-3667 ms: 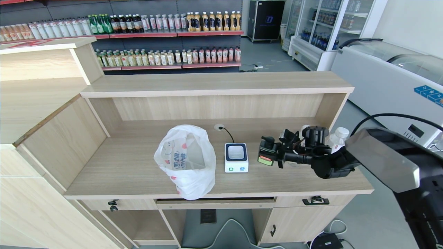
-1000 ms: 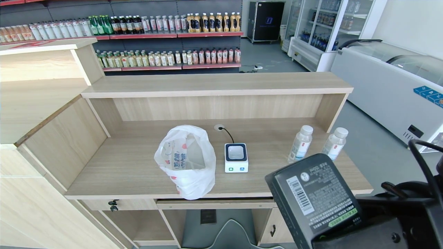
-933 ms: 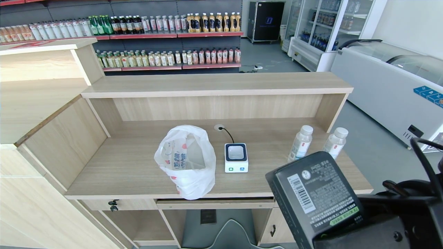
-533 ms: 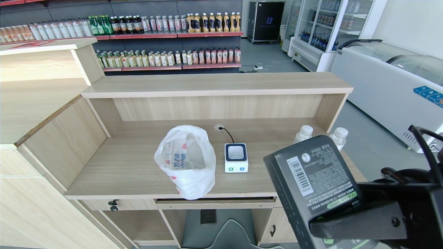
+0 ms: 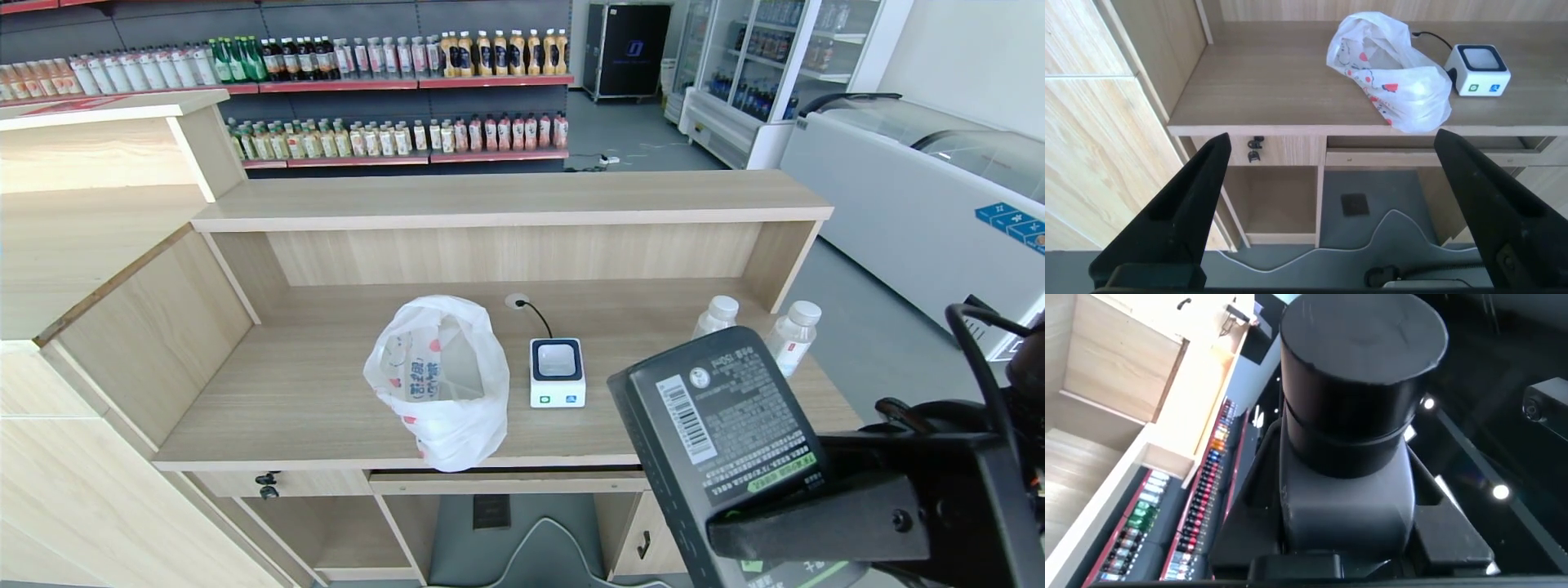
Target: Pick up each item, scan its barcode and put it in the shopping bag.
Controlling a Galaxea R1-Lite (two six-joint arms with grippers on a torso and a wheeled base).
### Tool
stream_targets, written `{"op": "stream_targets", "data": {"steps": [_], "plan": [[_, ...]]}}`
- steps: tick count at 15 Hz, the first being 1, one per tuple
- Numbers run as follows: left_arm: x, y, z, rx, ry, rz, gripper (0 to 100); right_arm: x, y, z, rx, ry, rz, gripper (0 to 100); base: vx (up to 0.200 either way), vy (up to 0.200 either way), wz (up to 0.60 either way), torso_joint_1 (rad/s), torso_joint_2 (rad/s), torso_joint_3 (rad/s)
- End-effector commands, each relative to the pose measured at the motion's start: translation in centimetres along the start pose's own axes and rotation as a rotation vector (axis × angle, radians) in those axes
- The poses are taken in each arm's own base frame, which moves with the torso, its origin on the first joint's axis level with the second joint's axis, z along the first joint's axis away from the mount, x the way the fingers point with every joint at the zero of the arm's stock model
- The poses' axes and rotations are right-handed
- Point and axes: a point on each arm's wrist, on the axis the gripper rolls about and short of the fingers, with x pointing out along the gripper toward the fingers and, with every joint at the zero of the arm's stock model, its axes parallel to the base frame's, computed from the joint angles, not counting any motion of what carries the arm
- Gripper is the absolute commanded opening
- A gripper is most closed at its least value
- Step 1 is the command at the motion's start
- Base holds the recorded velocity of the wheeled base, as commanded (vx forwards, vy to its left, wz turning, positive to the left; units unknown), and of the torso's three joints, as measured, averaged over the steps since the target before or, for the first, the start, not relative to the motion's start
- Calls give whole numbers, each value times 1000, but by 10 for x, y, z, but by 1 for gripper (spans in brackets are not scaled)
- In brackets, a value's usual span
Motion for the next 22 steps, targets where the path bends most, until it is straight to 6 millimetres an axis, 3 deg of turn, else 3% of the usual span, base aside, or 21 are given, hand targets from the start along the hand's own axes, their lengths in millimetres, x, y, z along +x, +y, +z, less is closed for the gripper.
{"op": "stream_targets", "data": {"steps": [1,3,4,6,8,10,13,15,17,20,22], "plan": [[0,0,0,0,-1,0,100,1,0,-1,-2,1,-1,0,0,0,0,0,0,0],[0,0,0,0,-1,0,100,-2,3,-13,72,55,39,0,0,0,0,0,0,0],[0,0,0,0,-1,0,100,-15,13,-23,194,176,143,0,0,0,0,0,0,0],[0,0,0,0,-1,0,100,-58,21,-34,437,506,310,0,0,0,0,0,0,0],[0,0,0,0,-1,0,100,-128,24,-38,676,917,412,0,0,0,0,0,0,0],[0,0,0,0,-1,0,100,-170,24,-27,851,1132,461,0,0,0,0,0,0,0],[0,0,0,0,-1,0,100,-205,23,-13,1046,1377,454,0,0,0,0,0,0,0],[0,0,0,0,-1,0,100,-208,23,-14,1074,1405,441,0,0,0,600,2,0,2],[0,0,0,0,-1,0,100,-205,27,-17,1238,1462,306,0,0,0,600,0,2,5],[0,0,0,0,-1,0,100,-188,45,-56,1374,1692,31,0,0,0,600,4,4,4],[0,0,0,0,-1,0,100,-164,66,-81,1613,1698,-217,0,0,0,300,-1,1,1]]}}
